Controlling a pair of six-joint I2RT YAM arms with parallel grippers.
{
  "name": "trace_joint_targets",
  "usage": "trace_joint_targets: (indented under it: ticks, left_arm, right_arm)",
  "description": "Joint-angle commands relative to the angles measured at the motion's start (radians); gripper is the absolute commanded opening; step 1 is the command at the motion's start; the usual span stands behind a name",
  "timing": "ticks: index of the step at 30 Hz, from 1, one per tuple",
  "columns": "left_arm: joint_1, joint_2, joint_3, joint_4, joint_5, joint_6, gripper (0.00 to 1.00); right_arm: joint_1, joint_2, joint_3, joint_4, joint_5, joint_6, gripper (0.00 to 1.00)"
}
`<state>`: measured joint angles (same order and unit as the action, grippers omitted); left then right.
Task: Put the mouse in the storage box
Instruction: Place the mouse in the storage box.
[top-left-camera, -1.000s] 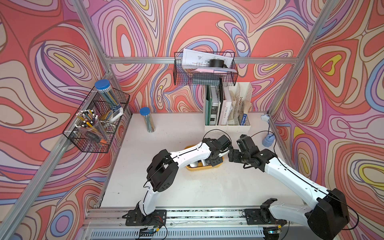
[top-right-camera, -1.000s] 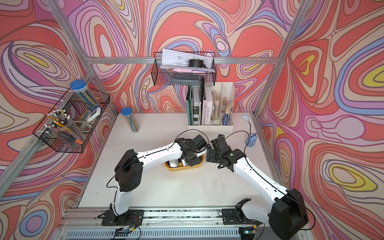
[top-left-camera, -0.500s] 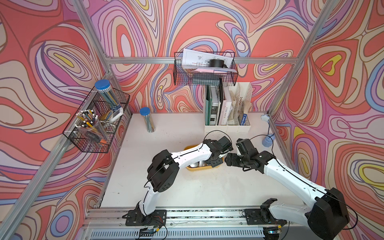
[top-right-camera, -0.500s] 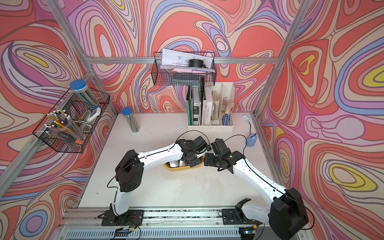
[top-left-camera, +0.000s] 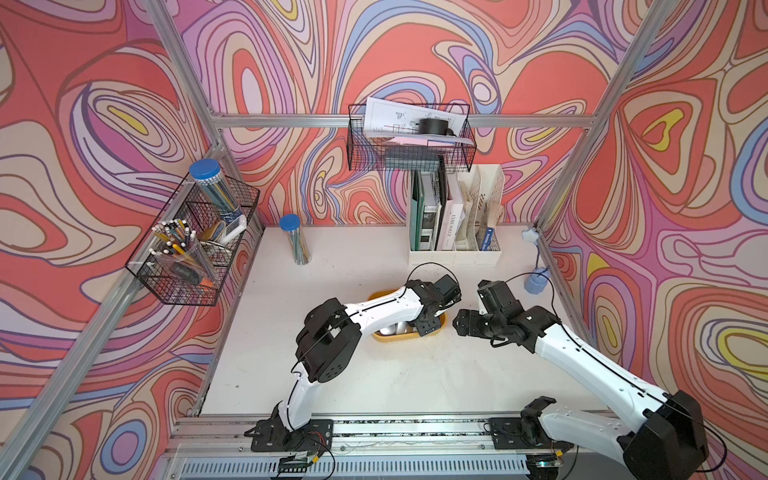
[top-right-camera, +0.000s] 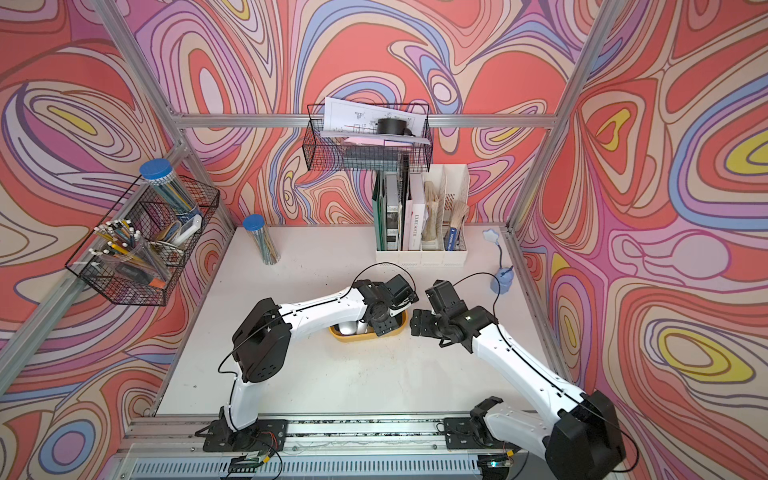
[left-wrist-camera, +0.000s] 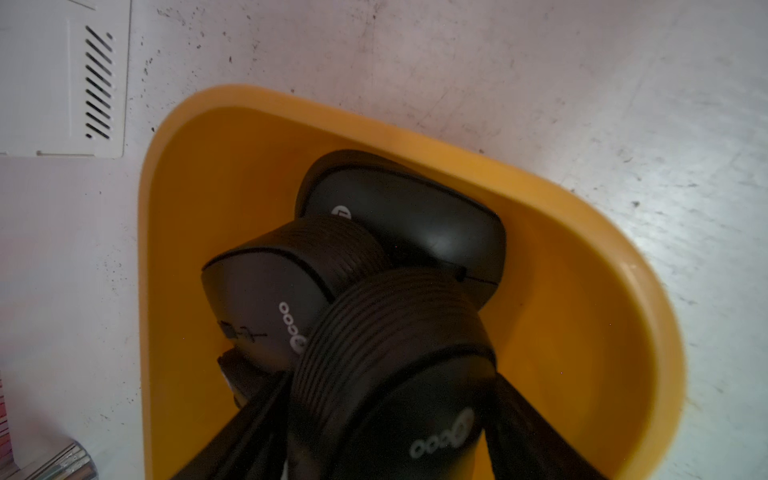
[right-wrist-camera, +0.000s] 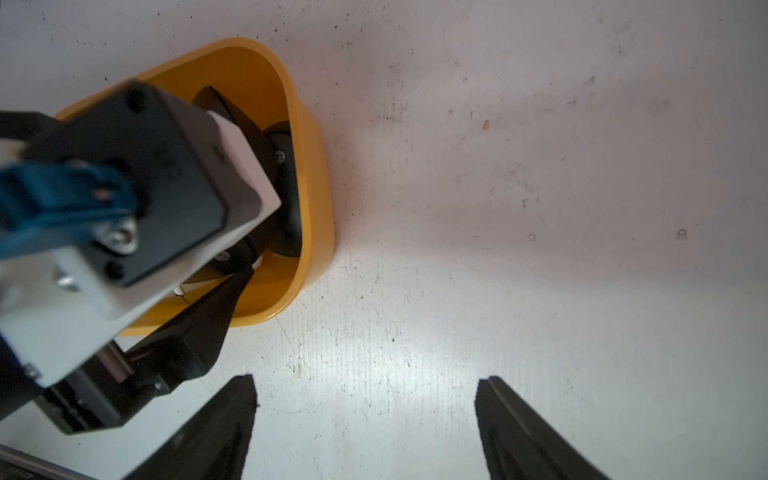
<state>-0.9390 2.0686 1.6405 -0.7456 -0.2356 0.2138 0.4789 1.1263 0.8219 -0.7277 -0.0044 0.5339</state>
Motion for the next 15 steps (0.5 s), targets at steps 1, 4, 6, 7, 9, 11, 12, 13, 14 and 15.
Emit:
trace_joint_targets:
  ticks: [1, 4, 6, 7, 9, 11, 12, 13, 14, 15]
  left_arm:
    - [-0.01, -0.026, -0.013, -0.057, 0.009, 0.004, 0.8]
    - [-0.012, -0.052, -0.016, -0.059, 0.029, 0.003, 0.83]
    - [-0.014, -0.062, -0.018, -0.064, 0.03, 0.001, 0.86]
    - [-0.016, -0.067, -0.019, -0.065, 0.029, 0.0, 0.87]
    - [-0.015, -0.081, -0.028, -0.059, 0.039, -0.005, 0.88]
    - [-0.015, -0.093, -0.032, -0.053, 0.037, -0.012, 0.88]
    - [-0.015, -0.101, -0.032, -0.056, 0.039, -0.012, 0.88]
    - [-0.015, -0.11, -0.031, -0.055, 0.042, -0.014, 0.88]
    - [-0.017, -0.122, -0.034, -0.052, 0.045, -0.02, 0.88]
    - [-0.017, -0.137, -0.036, -0.052, 0.055, -0.02, 0.88]
  right_arm:
    - [-0.002, -0.008, -0.012, -0.01, 0.004, 0.003, 0.86]
    - [-0.002, -0.008, -0.009, -0.012, 0.004, -0.001, 0.85]
    - [-0.002, -0.008, -0.007, -0.009, 0.004, -0.001, 0.85]
    - [-0.002, -0.008, -0.007, -0.009, 0.003, 0.0, 0.85]
    - [-0.001, -0.008, -0.007, -0.006, 0.0, -0.001, 0.86]
    - [-0.003, -0.008, -0.009, -0.003, -0.004, -0.002, 0.86]
    - [-0.002, -0.007, -0.009, -0.001, -0.007, -0.002, 0.86]
    - [-0.002, -0.005, -0.007, -0.002, -0.007, -0.002, 0.86]
    - [-0.002, -0.005, -0.007, -0.001, -0.006, -0.003, 0.86]
    - [-0.002, -0.004, -0.005, -0.001, -0.007, -0.003, 0.86]
